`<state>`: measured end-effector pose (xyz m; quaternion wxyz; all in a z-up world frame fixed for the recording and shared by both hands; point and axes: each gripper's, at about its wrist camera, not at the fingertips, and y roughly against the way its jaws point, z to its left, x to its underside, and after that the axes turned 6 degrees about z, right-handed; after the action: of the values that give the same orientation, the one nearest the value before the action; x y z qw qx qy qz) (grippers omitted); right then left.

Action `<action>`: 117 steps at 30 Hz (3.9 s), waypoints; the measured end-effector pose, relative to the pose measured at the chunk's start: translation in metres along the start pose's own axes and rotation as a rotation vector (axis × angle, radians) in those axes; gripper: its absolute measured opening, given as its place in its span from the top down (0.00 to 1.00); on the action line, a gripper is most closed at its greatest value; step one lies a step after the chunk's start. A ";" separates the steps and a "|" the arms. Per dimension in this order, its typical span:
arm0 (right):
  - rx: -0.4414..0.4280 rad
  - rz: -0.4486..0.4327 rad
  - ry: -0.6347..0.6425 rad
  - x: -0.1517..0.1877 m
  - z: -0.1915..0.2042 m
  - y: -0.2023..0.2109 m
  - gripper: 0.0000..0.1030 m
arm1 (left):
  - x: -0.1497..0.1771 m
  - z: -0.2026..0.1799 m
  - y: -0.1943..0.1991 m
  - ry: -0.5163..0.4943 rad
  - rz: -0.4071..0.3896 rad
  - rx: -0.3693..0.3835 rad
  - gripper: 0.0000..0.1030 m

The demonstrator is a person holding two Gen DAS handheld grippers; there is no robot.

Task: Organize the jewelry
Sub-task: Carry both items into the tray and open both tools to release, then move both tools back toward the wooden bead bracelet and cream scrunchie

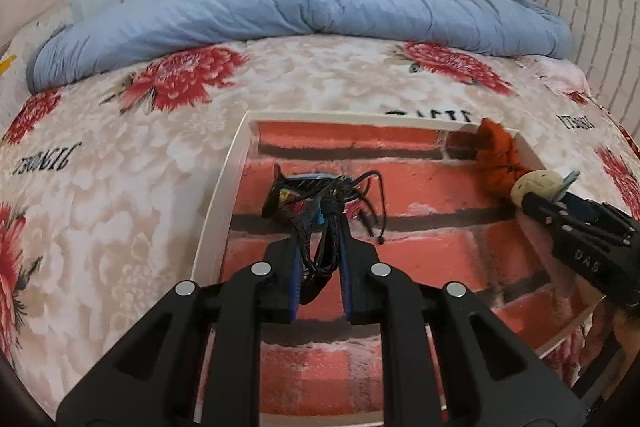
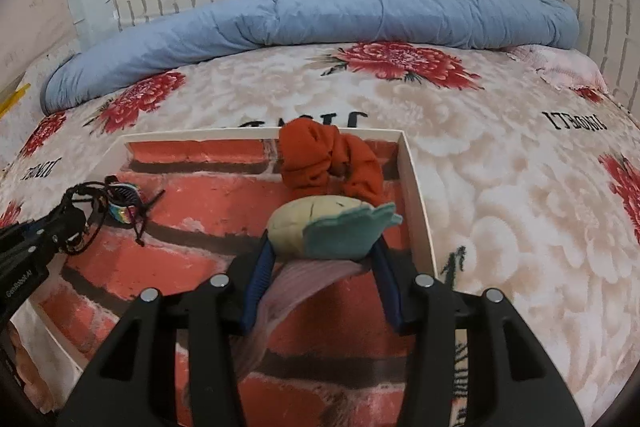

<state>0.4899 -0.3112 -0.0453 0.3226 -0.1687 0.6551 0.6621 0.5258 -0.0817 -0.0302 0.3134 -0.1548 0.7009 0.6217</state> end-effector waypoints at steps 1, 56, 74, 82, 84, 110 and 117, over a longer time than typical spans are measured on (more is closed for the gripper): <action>0.000 0.001 -0.006 0.000 -0.002 -0.003 0.54 | 0.000 0.001 -0.003 0.003 0.004 -0.003 0.86; 0.092 -0.158 0.024 0.043 -0.055 0.179 0.04 | 0.051 -0.009 0.157 0.054 -0.119 -0.072 0.05; 0.110 -0.086 -0.010 0.160 -0.098 0.201 0.04 | 0.154 -0.042 0.187 0.051 -0.047 -0.117 0.05; 0.109 -0.032 -0.011 0.196 -0.099 0.191 0.04 | 0.193 -0.045 0.178 0.063 -0.003 -0.114 0.05; 0.103 -0.024 -0.008 0.201 -0.097 0.188 0.04 | 0.200 -0.048 0.177 0.060 0.001 -0.119 0.05; 0.140 0.026 0.027 0.214 -0.089 0.167 0.06 | 0.229 -0.047 0.154 0.079 0.041 -0.114 0.20; 0.138 0.048 0.033 0.214 -0.087 0.163 0.11 | 0.231 -0.051 0.150 0.064 0.055 -0.109 0.34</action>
<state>0.2097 -0.3416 -0.0669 0.3065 -0.1411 0.7082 0.6202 0.2476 -0.0642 -0.0583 0.2648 -0.1722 0.6798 0.6619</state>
